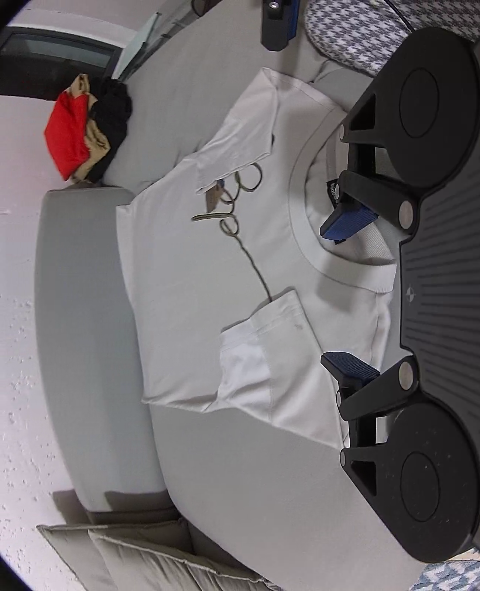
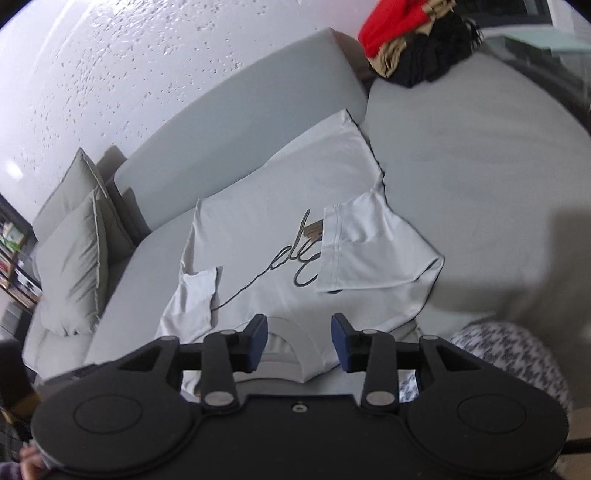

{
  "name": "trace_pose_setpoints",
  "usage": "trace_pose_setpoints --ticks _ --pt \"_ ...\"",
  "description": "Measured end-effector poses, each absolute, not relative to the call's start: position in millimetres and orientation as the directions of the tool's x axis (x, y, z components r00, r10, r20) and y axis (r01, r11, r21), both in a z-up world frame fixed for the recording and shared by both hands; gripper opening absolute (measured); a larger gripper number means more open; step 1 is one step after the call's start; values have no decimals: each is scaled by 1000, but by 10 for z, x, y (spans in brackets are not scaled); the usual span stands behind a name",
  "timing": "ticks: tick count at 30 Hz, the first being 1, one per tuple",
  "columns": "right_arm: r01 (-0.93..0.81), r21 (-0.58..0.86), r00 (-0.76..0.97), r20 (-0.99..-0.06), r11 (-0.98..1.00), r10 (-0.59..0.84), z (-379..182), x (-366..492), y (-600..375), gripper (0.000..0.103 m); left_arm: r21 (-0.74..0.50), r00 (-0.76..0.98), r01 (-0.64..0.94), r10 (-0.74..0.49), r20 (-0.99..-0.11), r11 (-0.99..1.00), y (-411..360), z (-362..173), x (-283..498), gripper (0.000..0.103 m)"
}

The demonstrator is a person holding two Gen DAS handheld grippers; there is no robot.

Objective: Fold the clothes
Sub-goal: 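Close both grippers on the shirt's side edge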

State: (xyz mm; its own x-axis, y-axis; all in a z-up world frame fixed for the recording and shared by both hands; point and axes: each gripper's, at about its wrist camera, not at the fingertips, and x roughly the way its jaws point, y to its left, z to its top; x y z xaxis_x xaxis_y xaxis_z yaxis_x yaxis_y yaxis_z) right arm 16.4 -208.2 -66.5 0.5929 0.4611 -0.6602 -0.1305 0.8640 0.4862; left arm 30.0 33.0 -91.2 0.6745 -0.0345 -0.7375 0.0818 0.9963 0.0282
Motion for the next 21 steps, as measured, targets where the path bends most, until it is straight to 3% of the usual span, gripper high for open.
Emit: trace_pose_setpoints --ticks 9,14,21 --pt "-180 521 593 -619 835 514 -320 277 -2020 69 57 766 19 22 -642 998 533 -378 286 71" --pt "-225 481 661 -564 848 495 170 604 -2020 78 3 777 -46 37 -628 999 769 -164 529 76" --pt "-215 472 700 -536 855 472 418 1252 -1985 80 -50 756 -133 69 -650 990 1190 -235 1168 77"
